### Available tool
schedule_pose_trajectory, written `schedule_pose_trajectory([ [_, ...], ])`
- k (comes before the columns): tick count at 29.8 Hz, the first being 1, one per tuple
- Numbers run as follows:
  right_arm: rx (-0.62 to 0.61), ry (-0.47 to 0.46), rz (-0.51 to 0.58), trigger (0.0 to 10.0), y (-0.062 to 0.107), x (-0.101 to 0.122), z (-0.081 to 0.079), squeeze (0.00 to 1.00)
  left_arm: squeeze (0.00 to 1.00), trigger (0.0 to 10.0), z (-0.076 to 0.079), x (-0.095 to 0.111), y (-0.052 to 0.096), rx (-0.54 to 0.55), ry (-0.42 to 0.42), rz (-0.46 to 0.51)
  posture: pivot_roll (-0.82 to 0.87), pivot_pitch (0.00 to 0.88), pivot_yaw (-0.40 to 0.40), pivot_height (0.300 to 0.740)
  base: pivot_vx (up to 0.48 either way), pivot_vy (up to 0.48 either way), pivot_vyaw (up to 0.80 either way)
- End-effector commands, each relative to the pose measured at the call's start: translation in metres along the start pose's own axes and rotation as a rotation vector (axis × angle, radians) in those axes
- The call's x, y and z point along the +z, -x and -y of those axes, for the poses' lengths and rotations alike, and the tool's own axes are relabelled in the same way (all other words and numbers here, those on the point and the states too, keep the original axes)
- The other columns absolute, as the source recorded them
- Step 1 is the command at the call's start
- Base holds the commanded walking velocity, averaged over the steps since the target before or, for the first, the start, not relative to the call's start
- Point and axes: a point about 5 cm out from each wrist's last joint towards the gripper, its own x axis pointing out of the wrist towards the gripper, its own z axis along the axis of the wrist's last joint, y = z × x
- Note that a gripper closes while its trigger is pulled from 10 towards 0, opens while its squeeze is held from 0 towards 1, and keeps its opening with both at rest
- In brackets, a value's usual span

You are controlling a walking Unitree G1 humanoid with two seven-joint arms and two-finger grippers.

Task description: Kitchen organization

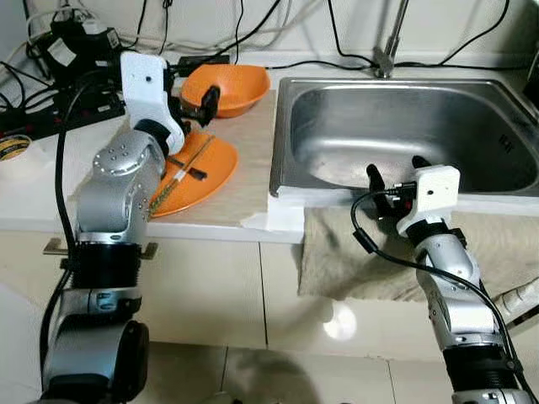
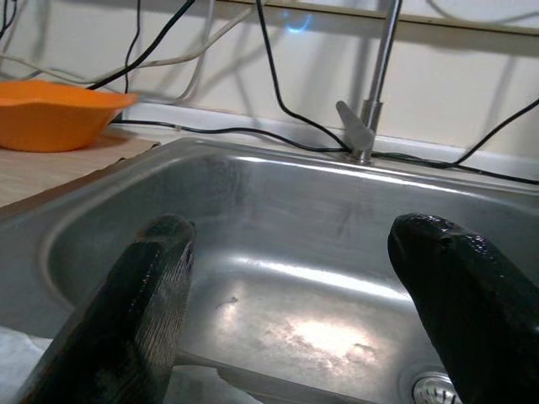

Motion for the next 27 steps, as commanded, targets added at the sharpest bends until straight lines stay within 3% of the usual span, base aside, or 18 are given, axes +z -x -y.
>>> schedule_pose_trajectory([
  [1,-0.030,0.009,0.056,10.0,-0.003,0.012,0.004,0.00,0.00,10.0,-0.005,-0.005,0.004,0.034,0.004,-0.005,-0.01,0.000,0.073,0.740,0.000,0.000,0.00],
  [12,-0.090,-0.011,0.165,10.0,-0.011,0.044,0.009,0.00,0.00,10.0,0.002,-0.034,0.019,0.100,0.002,0.008,-0.01,0.000,0.072,0.740,0.000,0.000,0.00],
  [20,-0.110,-0.002,0.136,10.0,-0.008,0.036,0.013,0.00,0.00,10.0,0.003,-0.029,0.017,0.109,-0.031,0.026,-0.01,0.000,0.071,0.740,0.000,0.000,0.00],
  [27,-0.116,-0.002,0.122,10.0,-0.007,0.033,0.012,0.00,0.00,10.0,-0.003,-0.031,0.020,0.199,-0.096,0.069,-0.01,0.000,0.075,0.740,0.000,0.000,0.00],
])
